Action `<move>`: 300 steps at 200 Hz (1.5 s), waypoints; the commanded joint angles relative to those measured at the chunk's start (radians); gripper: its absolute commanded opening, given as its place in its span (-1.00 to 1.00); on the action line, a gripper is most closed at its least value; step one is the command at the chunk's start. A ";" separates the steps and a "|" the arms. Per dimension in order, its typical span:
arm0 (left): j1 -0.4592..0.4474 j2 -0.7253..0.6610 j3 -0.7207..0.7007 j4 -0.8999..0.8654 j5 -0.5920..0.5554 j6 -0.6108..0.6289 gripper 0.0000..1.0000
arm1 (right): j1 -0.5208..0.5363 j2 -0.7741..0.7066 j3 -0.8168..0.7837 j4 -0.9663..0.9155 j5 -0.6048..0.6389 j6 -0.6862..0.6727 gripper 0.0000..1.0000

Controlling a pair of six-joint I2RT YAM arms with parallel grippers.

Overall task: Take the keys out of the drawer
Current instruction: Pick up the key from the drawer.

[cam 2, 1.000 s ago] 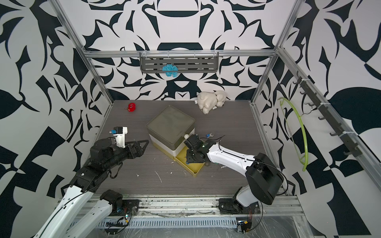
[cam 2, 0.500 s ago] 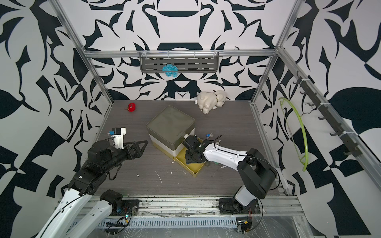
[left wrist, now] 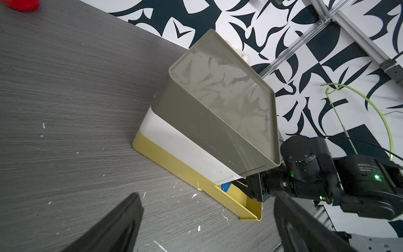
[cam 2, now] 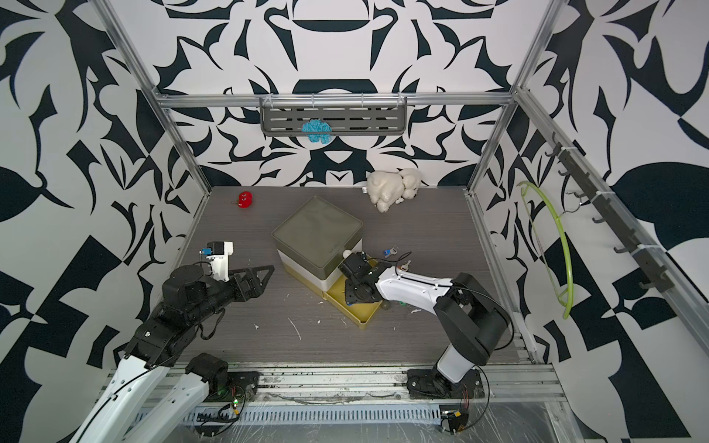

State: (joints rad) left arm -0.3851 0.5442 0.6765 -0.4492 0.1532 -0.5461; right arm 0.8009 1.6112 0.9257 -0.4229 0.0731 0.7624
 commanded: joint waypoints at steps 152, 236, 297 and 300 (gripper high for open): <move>0.005 -0.072 -0.025 -0.054 -0.017 -0.009 0.98 | 0.002 -0.036 -0.050 0.125 0.041 0.018 -0.13; 0.005 -0.086 -0.015 -0.083 -0.012 -0.005 0.98 | 0.002 0.054 -0.035 0.138 0.040 0.025 -0.30; 0.005 -0.144 -0.028 -0.118 -0.029 -0.011 0.98 | 0.002 0.041 -0.054 0.097 0.068 0.051 -0.56; 0.005 -0.147 -0.028 -0.120 -0.030 -0.011 0.98 | 0.002 0.037 -0.055 0.094 0.069 0.051 -0.57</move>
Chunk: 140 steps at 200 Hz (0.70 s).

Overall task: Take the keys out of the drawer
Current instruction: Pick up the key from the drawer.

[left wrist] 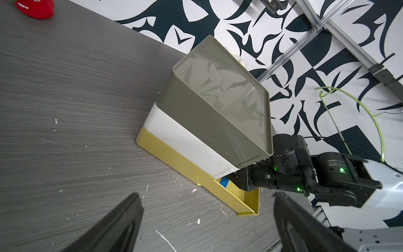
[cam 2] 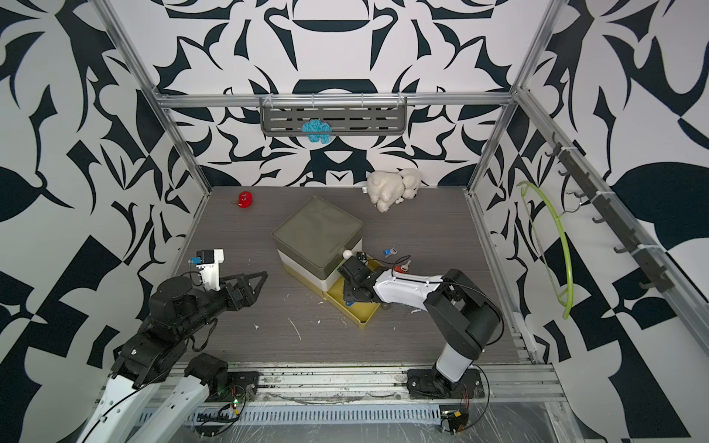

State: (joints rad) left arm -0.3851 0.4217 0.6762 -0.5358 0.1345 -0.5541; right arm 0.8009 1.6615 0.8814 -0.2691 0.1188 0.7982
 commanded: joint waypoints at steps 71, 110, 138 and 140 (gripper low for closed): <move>0.005 -0.041 -0.034 -0.033 -0.018 -0.018 0.98 | -0.003 -0.123 -0.021 -0.153 0.125 0.016 -0.81; 0.005 -0.031 -0.048 -0.003 -0.012 -0.042 0.98 | -0.028 -0.219 -0.055 -0.179 0.140 0.018 -1.00; 0.005 -0.004 -0.055 0.027 0.006 -0.053 0.98 | -0.045 -0.276 -0.066 -0.202 0.133 0.013 -1.00; 0.005 -0.001 -0.055 0.030 0.008 -0.054 0.98 | -0.047 -0.279 -0.065 -0.203 0.132 0.012 -1.00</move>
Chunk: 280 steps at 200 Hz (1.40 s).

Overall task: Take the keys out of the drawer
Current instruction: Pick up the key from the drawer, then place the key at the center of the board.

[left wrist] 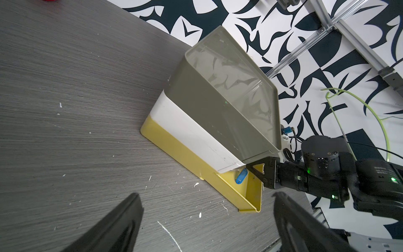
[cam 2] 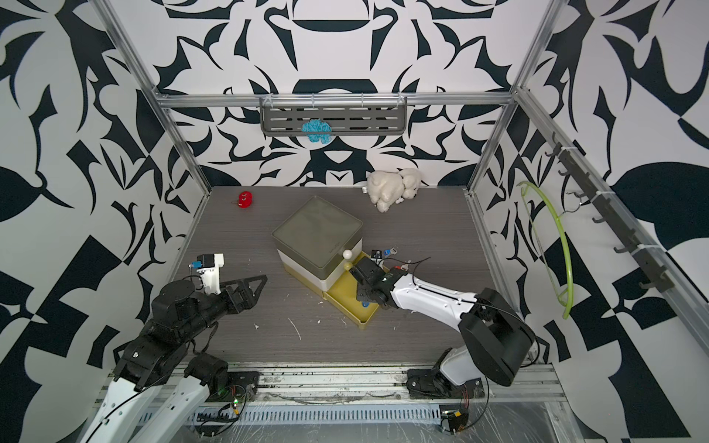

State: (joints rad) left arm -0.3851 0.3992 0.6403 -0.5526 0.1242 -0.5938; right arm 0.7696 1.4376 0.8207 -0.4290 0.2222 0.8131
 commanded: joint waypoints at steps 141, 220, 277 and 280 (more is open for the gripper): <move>0.005 0.259 -0.004 0.209 0.101 -0.153 0.99 | -0.151 -0.240 0.237 -0.198 -0.020 -0.088 -1.00; 0.005 0.256 -0.005 0.161 0.097 -0.179 0.99 | -0.330 -0.139 0.444 -0.227 -0.125 -0.178 -1.00; 0.005 0.243 -0.007 0.147 0.081 -0.184 0.98 | -0.419 0.039 0.602 -0.253 -0.262 -0.227 -1.00; 0.005 0.243 -0.007 0.148 0.081 -0.184 0.98 | -0.422 0.050 0.610 -0.254 -0.265 -0.227 -1.00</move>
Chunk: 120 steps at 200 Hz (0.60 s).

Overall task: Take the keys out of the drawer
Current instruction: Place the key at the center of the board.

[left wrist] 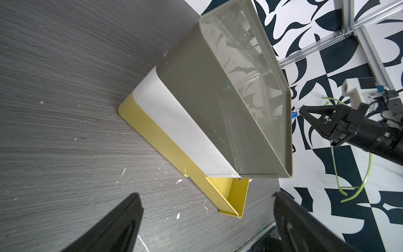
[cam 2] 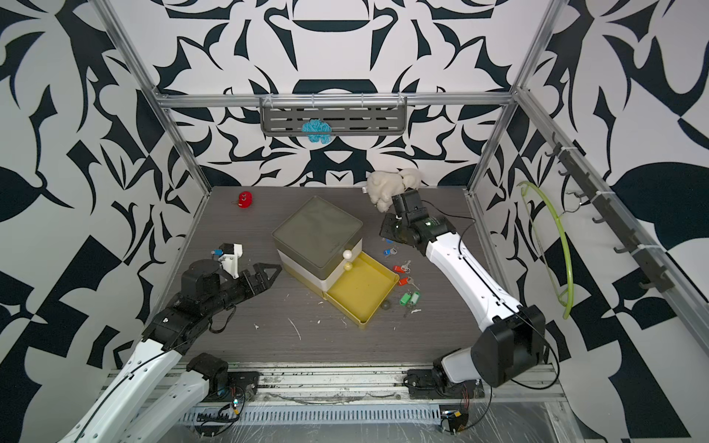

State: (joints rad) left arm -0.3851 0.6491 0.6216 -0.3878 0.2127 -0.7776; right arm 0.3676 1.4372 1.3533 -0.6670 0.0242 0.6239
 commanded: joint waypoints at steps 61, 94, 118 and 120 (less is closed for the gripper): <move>0.005 -0.006 0.037 -0.043 -0.006 0.049 0.98 | -0.062 0.241 0.184 -0.013 -0.118 -0.003 -1.00; 0.005 -0.007 0.027 -0.039 0.012 0.057 0.98 | -0.085 0.343 0.211 0.007 -0.173 0.023 -1.00; 0.005 0.001 0.021 -0.037 0.029 0.058 0.98 | -0.103 0.411 0.216 0.030 -0.232 0.057 -1.00; 0.005 0.002 0.020 -0.037 0.029 0.058 0.98 | -0.104 0.414 0.215 0.033 -0.237 0.059 -1.00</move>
State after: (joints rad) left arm -0.3851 0.6491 0.6243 -0.4072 0.2146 -0.7410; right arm 0.2806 1.8206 1.5295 -0.6662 -0.1410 0.6403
